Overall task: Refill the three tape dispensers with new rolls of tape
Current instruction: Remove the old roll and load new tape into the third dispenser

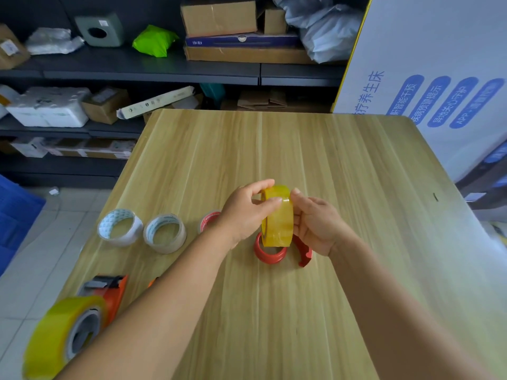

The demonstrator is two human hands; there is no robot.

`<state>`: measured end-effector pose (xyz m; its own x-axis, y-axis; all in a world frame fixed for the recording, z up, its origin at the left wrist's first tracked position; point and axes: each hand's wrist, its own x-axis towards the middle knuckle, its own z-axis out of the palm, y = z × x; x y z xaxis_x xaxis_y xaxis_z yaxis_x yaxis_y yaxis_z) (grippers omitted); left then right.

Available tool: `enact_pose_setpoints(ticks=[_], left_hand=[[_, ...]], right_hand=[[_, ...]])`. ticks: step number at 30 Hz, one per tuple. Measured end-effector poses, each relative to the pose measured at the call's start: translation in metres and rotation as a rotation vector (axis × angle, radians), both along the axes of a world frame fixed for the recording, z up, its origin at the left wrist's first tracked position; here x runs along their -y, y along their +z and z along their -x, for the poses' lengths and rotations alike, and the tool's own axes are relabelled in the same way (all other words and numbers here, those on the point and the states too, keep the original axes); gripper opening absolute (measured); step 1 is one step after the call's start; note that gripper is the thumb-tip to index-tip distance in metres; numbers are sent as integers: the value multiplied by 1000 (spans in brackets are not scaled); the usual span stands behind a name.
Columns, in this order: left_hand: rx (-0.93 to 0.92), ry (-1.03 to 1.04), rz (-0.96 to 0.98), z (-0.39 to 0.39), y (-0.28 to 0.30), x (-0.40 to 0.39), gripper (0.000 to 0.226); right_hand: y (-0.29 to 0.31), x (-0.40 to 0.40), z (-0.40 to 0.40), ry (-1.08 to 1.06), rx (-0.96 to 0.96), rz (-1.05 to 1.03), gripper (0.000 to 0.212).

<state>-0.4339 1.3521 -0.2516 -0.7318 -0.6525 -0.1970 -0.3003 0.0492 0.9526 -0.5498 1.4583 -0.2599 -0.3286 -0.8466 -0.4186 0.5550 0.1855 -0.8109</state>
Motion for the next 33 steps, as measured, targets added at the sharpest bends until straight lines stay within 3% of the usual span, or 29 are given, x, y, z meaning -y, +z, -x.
enact_pose_setpoints(ticks=[4,11,14,16,19,22,25,29,33], left_hand=[[44,35,10,3,-5,-2,47],[1,258,-129,12,-9,0,32],[50,192,8,11,-5,0,31],[138,27,195,6,-4,1,44],[261,-288,264,-1,-4,-1,90],[280,-394,362,-2,-8,-5,114],[213,-339,388,-2,-10,-4,110],[154,-192,283,0,-14,-4,104],[121,-58,205,6,-15,-4,103]], right_hand=[[0,-1,1,14,-6,-35,36],[-3,-10,4,173,-110,-31,28],[-4,-9,6,64,-48,-36,22],[-1,-5,9,-29,-2,-85,27],[3,0,11,-175,69,-160,34],[6,3,11,-257,133,-175,29],[6,5,12,-266,154,-145,35],[11,6,12,-214,91,-108,32],[14,-5,15,4,-62,-69,29]])
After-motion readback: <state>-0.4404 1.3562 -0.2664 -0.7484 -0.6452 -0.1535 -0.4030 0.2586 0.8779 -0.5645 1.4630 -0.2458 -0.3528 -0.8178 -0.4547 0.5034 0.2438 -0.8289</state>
